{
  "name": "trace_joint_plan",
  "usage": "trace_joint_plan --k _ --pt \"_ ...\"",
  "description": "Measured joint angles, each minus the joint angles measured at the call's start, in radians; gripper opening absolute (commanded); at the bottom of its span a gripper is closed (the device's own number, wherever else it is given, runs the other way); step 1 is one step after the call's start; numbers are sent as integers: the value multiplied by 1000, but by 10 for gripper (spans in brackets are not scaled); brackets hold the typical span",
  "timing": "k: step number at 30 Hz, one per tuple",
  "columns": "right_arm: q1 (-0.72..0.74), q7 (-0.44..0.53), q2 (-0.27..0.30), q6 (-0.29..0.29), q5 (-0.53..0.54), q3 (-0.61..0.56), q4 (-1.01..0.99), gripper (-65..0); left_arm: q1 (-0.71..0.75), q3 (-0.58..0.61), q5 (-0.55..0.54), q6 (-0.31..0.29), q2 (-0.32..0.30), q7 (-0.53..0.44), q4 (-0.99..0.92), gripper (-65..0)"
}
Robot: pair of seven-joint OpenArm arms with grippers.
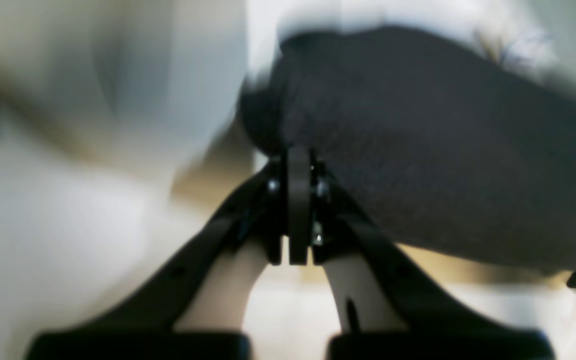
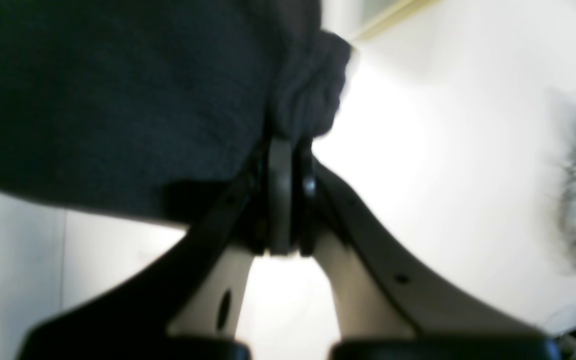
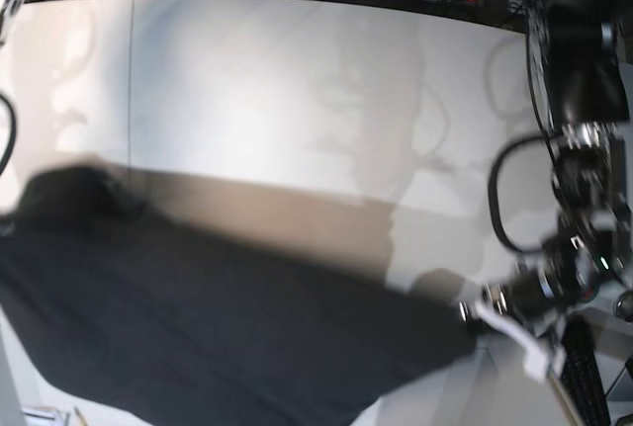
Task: Layout the t-shirt on the table in an organized manner, then fold the t-shirt properly
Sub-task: 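Lift the shirt with both grippers and lay it flat on the table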
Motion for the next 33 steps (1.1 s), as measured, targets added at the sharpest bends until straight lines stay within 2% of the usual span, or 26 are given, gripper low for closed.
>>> trace_joint_plan --k 1,3,7,13,17,22,26,27,29,31,33 --pt "-28 20 -22 0 -1 0 -37 -650 61 3 0 -1 2 -8 -3 -650" --pt "-79 60 -51 2 6 0 -103 -650 177 10 -5 -3 -1 -110 -3 -650" --pt "-145 159 -68 -2 -10 -2 -227 -650 319 11 16 -5 -5 -253 -22 -650" --pt "-128 315 -73 0 -8 -4 -436 -650 374 2 184 -14 10 -260 -74 -650" --pt "-67 386 -63 -5 -14 -6 -574 -650 391 1 186 -15 26 -265 -71 -650" --pt "10 403 -53 -10 -10 -6 -618 -650 401 4 194 -13 22 -264 -70 -650" --pt "88 424 -46 -10 -10 -6 -686 -650 399 8 194 -14 43 -264 -70 -650" --pt "89 432 -47 -10 -8 -6 -682 -635 400 8 194 -14 45 -264 -70 -650" --pt "73 430 -41 -10 -15 -7 -640 -441 402 8 194 -14 46 -264 -70 -650" --pt "26 435 -24 -13 -5 -7 -556 -308 408 5 195 -14 47 -267 -69 -650" --pt "-53 439 -7 -21 -17 0 -436 -285 420 1 197 -14 47 -266 -69 -650"
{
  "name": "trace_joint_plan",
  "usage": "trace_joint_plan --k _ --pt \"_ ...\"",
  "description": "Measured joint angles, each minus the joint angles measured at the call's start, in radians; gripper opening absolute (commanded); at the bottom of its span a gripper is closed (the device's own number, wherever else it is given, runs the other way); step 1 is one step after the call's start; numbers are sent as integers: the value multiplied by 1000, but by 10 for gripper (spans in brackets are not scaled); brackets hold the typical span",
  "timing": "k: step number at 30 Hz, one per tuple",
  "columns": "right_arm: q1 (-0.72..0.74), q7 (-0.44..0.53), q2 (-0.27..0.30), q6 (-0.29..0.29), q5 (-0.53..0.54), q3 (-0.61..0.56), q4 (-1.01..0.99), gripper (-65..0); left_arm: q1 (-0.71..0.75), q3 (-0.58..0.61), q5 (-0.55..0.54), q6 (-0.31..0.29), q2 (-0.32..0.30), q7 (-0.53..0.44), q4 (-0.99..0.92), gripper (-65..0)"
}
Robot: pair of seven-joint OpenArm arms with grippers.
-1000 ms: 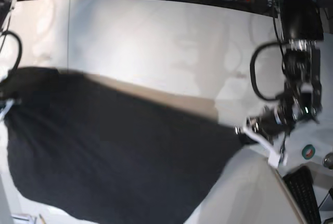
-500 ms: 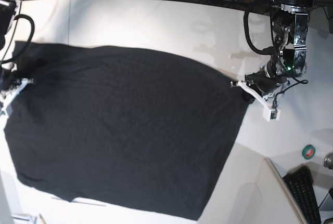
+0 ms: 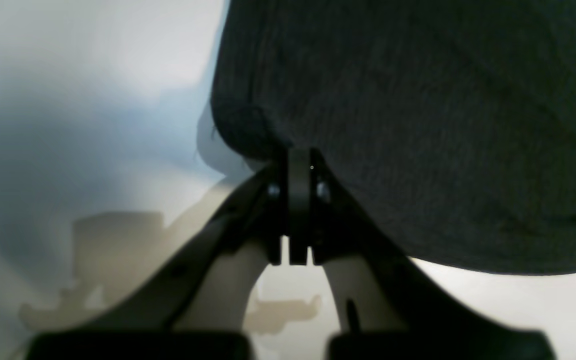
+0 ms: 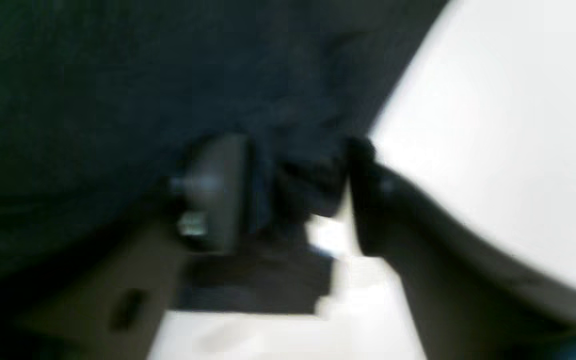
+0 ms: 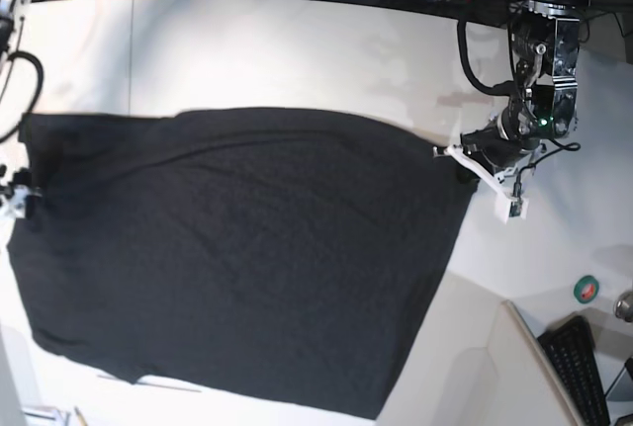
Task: Layout the t-shirt on the table in an organized manner, then fold the t-shirt properly
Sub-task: 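Lift the shirt with both grippers and lay it flat on the table, then pull the held shirt edge taut with both grippers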
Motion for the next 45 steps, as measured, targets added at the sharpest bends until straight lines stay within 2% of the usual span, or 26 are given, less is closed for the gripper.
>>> trace_joint_plan --k 3,5,7,9,12,14,16,22,23,24,26,27,28,31,35,37,41,45 --pt "-158 8 6 5 7 3 150 -290 2 0 0 0 1 1 0 -650" --pt "-245 -5 -8 10 -2 -1 167 -290 -2 -2 0 0 -2 -2 1 -650" --pt "-292 3 -24 17 -62 -2 154 -290 -1 -4 1 1 -3 -2 1 -650" --pt "-288 77 -34 11 -147 6 92 -290 4 -4 -1 0 -2 -2 1 -650" --pt "-256 209 -80 10 -215 77 -2 -288 3 -4 3 0 -1 2 1 -650" --pt "-235 223 -100 10 -284 91 -55 -288 2 -2 -4 0 -1 -3 2 -650" --pt "-221 259 -101 9 -285 95 -89 -288 2 -3 0 0 -1 -3 2 -650" --pt "-154 281 -84 10 -277 90 -180 -291 2 -3 0 0 -2 -1 2 -650" --pt "-146 280 -84 11 -278 90 -187 -314 4 -3 0 0 -2 -2 2 -650" --pt "-143 281 -84 11 -277 90 -191 -363 5 -3 1 0 -2 -1 2 -650" --pt "-143 286 -88 13 -272 88 -193 -518 4 -3 0 0 -1 -1 2 -650" --pt "-145 290 -93 17 -269 88 -193 -626 4 -3 0 0 -1 -2 2 -650" --pt "-145 290 -96 18 -268 87 -192 -650 4 -3 0 0 -2 -2 2 -650" --pt "-154 279 -107 29 -277 109 -174 -650 5 -3 0 0 -1 -2 2 -650" --pt "-275 197 -172 38 -296 203 -10 -650 13 -2 1 0 -2 -5 3 -650" --pt "-338 140 -207 63 -304 231 93 -650 27 -5 4 0 -4 -4 6 -650" --pt "-406 120 -273 88 -288 259 264 -650 58 -4 5 0 -3 0 32 -650" --pt "-448 51 -301 91 -292 260 351 -650 115 -5 4 8 -4 -4 129 -650"
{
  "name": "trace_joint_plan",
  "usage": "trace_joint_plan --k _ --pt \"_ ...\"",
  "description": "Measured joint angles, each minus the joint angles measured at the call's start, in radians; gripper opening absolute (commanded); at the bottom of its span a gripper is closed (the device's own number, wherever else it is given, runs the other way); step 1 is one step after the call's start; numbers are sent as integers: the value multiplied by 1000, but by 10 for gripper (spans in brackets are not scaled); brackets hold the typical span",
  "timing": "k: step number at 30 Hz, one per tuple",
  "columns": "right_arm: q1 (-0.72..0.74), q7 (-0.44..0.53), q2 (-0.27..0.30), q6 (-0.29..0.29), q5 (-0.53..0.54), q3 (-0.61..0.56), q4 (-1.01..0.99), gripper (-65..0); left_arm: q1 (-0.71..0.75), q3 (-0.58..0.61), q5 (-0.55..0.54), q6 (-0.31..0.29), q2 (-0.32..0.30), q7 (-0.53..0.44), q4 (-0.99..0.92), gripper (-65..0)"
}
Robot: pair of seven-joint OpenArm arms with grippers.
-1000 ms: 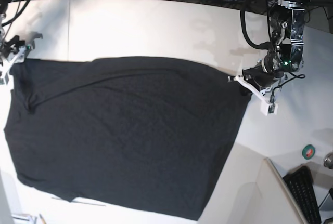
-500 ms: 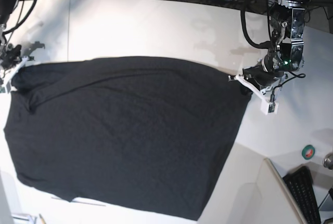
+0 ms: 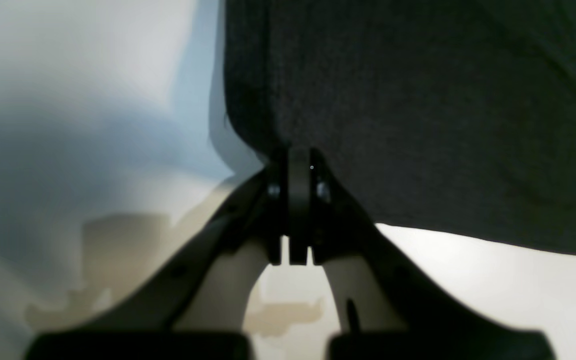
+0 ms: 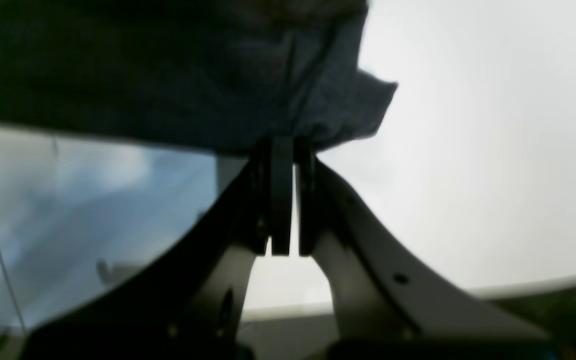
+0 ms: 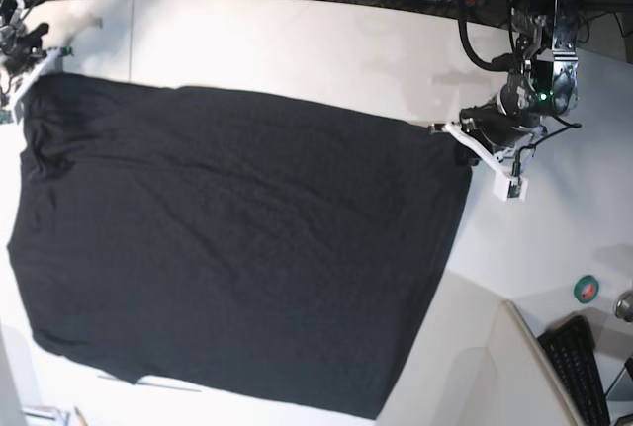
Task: Layout the t-shirt on the table in an organized manner, then fold the t-shirt properly
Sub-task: 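Pull the held shirt edge taut with both grippers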
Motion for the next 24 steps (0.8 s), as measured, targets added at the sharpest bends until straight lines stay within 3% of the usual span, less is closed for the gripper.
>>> trace_joint_plan --k 5,8,16,24 --pt "-70 -84 4 -3 5 2 158 -650 115 -110 -13 -11 3 -1 111 -650" --pt "-119 -97 -39 0 7 20 229 -650 180 -156 0 3 -3 -1 124 -650" --pt "-162 -127 -144 4 5 71 405 -650 269 -159 -3 -3 5 2 133 -650" --pt "-77 -154 -144 4 4 74 451 -650 271 -163 -10 -5 5 2 276 -650"
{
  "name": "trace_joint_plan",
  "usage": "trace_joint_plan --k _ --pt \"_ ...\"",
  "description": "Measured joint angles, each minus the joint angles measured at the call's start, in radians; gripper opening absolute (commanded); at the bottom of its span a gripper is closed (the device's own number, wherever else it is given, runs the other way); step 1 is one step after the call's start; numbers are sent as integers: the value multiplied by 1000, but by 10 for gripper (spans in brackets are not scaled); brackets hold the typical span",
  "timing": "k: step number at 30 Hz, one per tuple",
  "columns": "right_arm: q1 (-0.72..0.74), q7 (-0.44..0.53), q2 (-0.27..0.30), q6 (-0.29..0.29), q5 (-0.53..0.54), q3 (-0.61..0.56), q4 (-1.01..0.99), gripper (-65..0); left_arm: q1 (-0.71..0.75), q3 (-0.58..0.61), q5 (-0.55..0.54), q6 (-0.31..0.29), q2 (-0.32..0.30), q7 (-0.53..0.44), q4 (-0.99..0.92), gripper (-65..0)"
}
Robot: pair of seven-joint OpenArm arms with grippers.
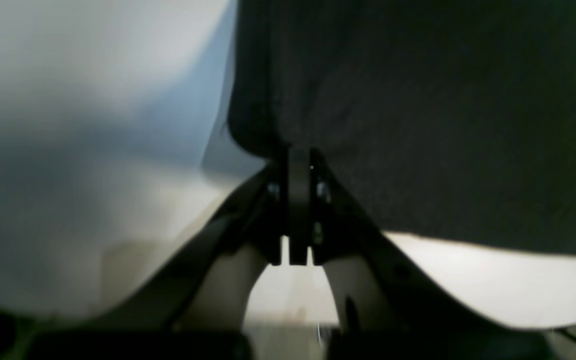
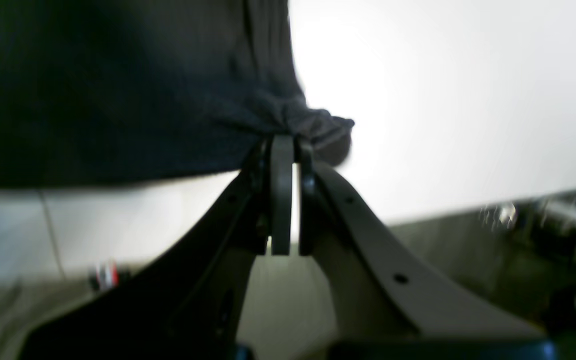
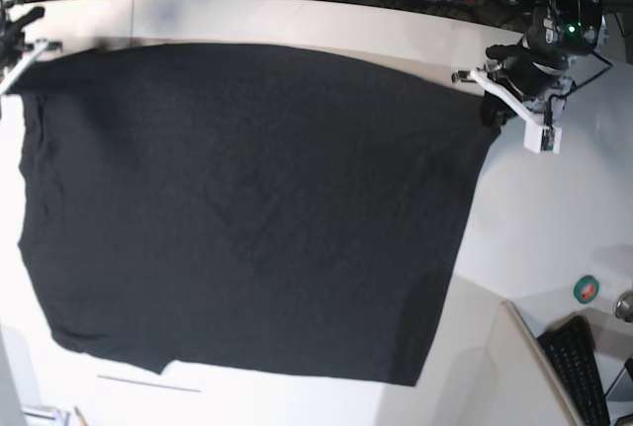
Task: Layout the t-shirt on the table in an organized manner, then fold the t-shirt properly
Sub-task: 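Pull the held shirt edge taut with both grippers, then fold the held edge over the shirt body toward the hem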
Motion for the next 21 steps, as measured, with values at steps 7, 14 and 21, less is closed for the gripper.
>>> trace_joint_plan --k 7,14,21 --pt "134 -47 63 0 -12 -28 -6 -650 -133 4 -5 50 0 12 5 -650" --pt "327 -151 140 -4 2 -79 -108 -650 -317 28 -3 73 0 10 -129 -650" --pt "488 -151 205 -7 -3 -82 -363 -650 -452 126 3 83 3 14 -315 -650"
